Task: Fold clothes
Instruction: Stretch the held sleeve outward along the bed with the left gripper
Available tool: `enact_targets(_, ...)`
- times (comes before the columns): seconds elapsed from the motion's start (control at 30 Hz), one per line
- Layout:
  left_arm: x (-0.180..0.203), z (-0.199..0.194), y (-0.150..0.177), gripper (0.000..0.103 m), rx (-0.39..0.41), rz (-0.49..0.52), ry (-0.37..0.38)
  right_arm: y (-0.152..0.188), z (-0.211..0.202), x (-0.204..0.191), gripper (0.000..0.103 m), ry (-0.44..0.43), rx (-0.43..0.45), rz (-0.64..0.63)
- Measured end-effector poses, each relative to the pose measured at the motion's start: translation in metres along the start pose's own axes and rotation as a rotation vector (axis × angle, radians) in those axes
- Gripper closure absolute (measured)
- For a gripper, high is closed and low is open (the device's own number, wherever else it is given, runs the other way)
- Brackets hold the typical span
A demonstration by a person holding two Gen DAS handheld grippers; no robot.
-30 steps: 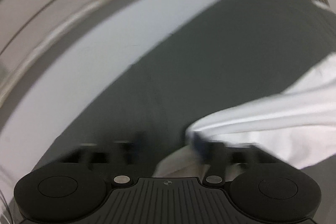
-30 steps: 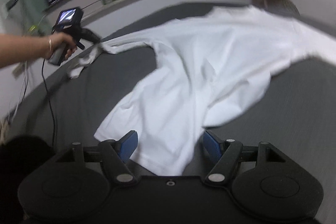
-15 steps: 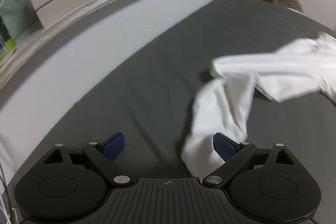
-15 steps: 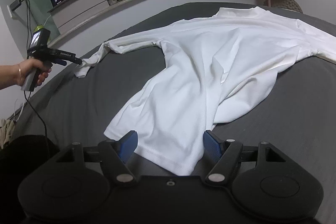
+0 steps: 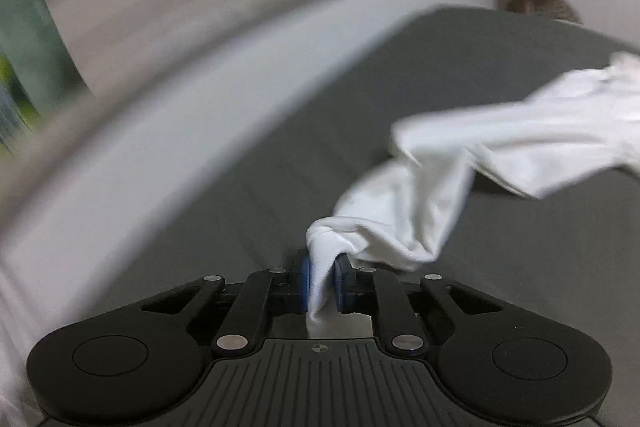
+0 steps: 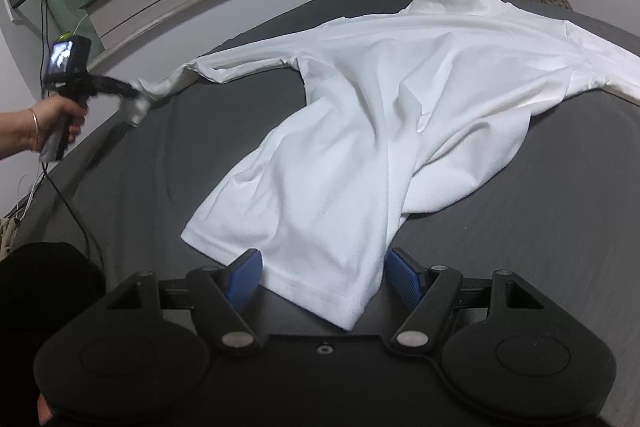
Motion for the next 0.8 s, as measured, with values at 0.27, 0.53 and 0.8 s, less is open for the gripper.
enact_targets(0.27,-0.006,-0.024,0.001,0.090,0.273,0.284,-0.445,-0.001,0.000,0.001,0.035,-0.012,-0.001,0.020)
enact_targets(0.53,0.009,0.004,0.068,0.088,0.062,0.340,-0.292,0.001,0.001,0.003,0.034,-0.008,-0.010,0.033)
enact_targets(0.8,0.064,-0.001,0.039,0.000,0.218,0.526,-0.090,0.001,0.006,0.000,0.032,-0.005,-0.019,0.017)
Point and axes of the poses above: each gripper's, at about its wrist camera, not at the fingertips, and z roughly the way its jaws point, x to its right, y to its underside, the point moved 1 cm from there along z, roughly the way its jaws point, and after that the axes turned 2 degrees about -z, right-handed, at the moved point
